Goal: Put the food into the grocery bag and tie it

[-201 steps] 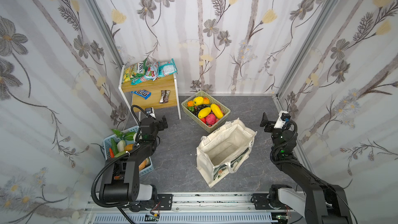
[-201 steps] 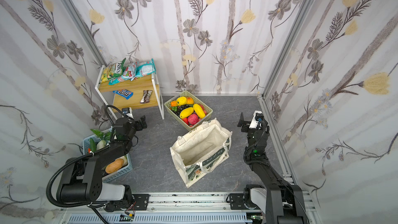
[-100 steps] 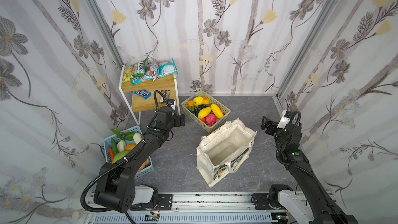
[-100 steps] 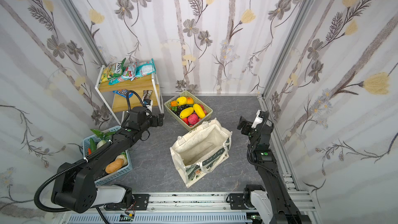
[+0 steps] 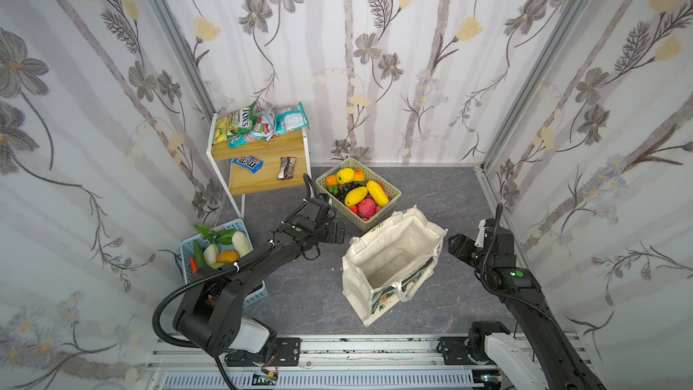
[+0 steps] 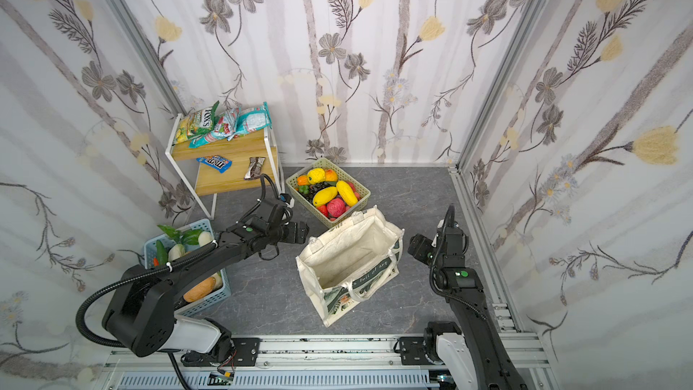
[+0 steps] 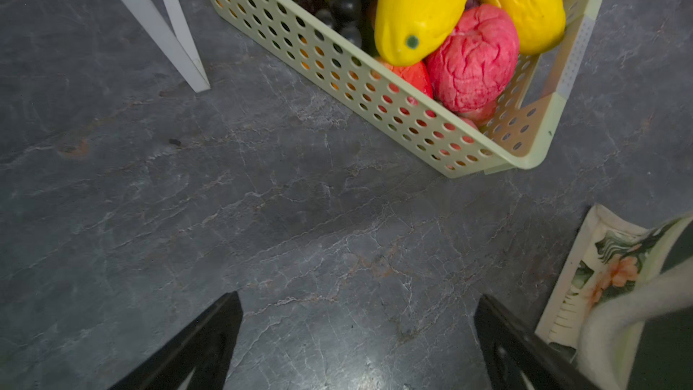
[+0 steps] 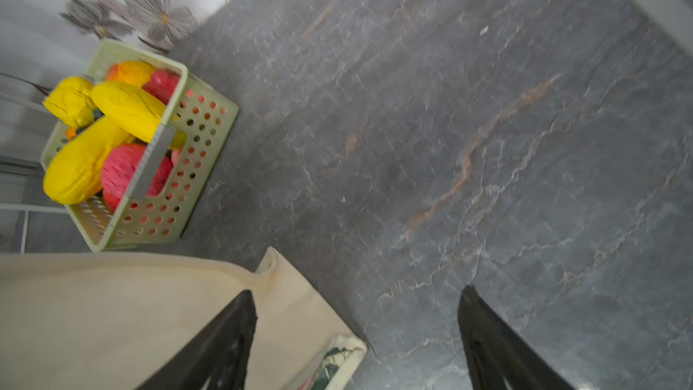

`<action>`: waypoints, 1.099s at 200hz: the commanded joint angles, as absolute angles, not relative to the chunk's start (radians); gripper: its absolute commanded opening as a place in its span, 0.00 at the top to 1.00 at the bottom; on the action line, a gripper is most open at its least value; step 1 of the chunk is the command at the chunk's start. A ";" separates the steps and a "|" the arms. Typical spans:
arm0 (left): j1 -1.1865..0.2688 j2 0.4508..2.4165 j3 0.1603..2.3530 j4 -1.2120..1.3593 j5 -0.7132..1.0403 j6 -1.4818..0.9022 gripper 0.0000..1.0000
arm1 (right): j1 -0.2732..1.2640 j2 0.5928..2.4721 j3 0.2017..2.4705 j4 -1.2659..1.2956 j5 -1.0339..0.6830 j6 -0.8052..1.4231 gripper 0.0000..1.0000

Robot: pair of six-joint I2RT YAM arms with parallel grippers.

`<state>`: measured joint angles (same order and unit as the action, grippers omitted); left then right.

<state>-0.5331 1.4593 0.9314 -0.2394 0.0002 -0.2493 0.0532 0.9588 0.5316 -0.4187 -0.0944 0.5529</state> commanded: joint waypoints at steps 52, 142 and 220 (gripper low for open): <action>-0.605 1.578 1.050 -0.369 -0.002 -0.294 0.00 | 0.127 0.818 0.373 -0.578 -0.097 0.751 0.17; -0.651 1.559 0.988 -0.402 0.093 -0.291 0.00 | 0.267 0.914 0.340 -0.393 -0.176 0.921 0.16; -0.700 1.584 1.007 -0.349 0.207 -0.296 0.02 | 0.279 1.114 0.478 -0.227 -0.161 0.951 0.14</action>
<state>-0.6811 1.5593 0.9859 -0.3923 0.1608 -0.2871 0.2821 1.0309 0.4229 -0.3401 -0.1761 0.9520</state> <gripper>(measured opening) 0.984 0.857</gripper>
